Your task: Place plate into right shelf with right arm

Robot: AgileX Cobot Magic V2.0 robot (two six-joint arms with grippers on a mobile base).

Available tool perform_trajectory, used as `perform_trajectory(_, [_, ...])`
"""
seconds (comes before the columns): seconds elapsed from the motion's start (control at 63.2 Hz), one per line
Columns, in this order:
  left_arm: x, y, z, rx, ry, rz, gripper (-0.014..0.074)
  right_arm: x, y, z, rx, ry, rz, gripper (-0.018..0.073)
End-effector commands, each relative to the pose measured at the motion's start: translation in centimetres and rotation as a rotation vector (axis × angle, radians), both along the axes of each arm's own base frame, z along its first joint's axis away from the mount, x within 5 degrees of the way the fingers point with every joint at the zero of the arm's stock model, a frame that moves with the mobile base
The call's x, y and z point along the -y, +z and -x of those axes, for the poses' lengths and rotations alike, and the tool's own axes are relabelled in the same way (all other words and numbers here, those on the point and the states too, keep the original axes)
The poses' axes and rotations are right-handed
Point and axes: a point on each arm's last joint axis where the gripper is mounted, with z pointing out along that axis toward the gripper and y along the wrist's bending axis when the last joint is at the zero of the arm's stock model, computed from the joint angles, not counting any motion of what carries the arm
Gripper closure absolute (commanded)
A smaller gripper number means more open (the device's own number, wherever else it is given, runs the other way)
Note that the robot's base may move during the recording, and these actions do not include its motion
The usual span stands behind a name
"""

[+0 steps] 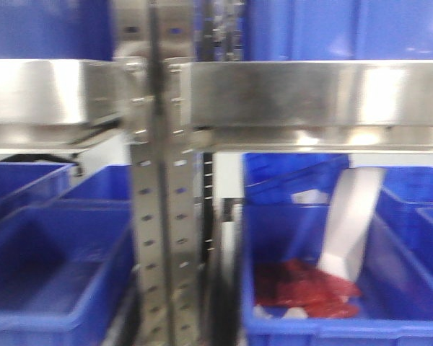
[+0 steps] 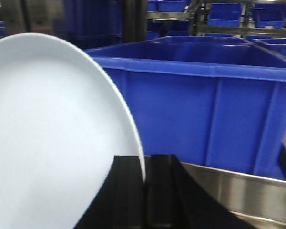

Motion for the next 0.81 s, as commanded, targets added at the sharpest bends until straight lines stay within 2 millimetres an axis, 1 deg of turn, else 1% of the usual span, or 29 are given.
perform_trajectory(0.0, [-0.18,0.59,0.12,0.09,0.019,0.011,0.0643,-0.01,1.7,0.16,0.115,0.005,-0.011,0.0505])
perform_trajectory(0.792, [-0.18,0.59,0.12,0.09,0.019,0.011,0.0643,-0.01,1.7,0.16,0.115,0.005,-0.011,0.0505])
